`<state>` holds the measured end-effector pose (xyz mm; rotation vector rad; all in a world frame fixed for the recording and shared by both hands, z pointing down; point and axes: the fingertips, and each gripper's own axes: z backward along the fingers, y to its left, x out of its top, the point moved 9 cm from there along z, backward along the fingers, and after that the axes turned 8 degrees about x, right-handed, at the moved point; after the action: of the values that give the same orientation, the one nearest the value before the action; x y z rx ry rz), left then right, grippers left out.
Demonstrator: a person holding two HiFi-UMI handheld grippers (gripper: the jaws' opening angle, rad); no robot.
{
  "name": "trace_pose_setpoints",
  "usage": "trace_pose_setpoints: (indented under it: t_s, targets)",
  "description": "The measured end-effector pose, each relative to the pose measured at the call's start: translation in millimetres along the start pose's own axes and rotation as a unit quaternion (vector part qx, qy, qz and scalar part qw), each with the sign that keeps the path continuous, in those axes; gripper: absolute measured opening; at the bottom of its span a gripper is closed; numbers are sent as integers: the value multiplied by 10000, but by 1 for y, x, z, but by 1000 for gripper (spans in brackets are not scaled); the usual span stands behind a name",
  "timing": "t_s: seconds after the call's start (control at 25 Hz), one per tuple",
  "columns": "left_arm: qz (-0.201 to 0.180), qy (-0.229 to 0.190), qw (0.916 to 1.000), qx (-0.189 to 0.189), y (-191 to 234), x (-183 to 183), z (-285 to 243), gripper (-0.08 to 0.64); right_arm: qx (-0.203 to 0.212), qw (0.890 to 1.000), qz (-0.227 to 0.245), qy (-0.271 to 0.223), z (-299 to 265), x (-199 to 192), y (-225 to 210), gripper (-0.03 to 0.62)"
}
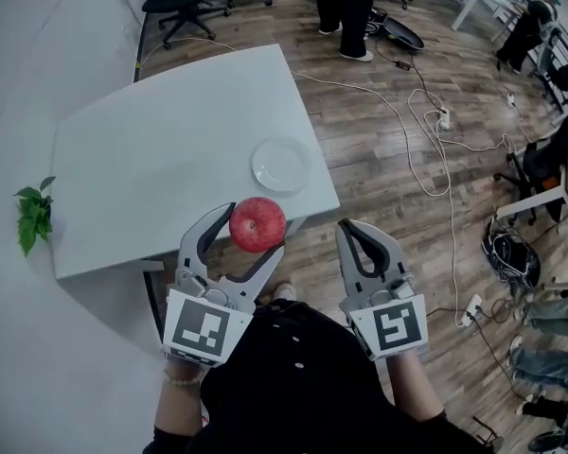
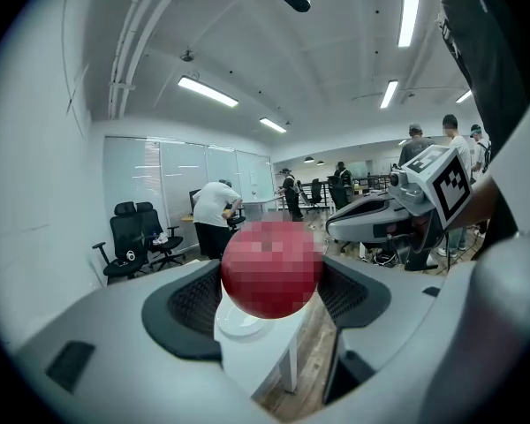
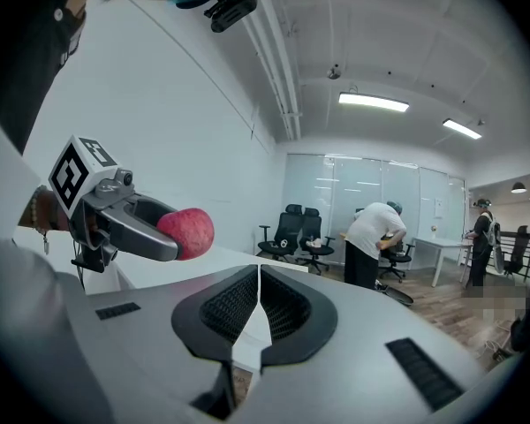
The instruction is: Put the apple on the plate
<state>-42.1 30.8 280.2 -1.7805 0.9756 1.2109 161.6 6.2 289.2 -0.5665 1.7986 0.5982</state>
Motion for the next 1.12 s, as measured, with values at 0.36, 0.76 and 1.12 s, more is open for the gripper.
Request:
trace_pose_setpoints:
  t_s: [0.36, 0.76, 1.12]
  targets:
    - [-241, -118, 9996, -54, -3, -2, -8, 350, -108, 9999, -28, -8, 3, -2, -11, 44]
    - [-283, -85, 9996, -23, -5, -3, -10, 350, 73, 10000, -11, 24, 8, -7, -7, 44]
    - [-308, -81, 9995, -38, -2, -8, -18, 350, -63, 9999, -95, 63, 7, -10, -11, 44]
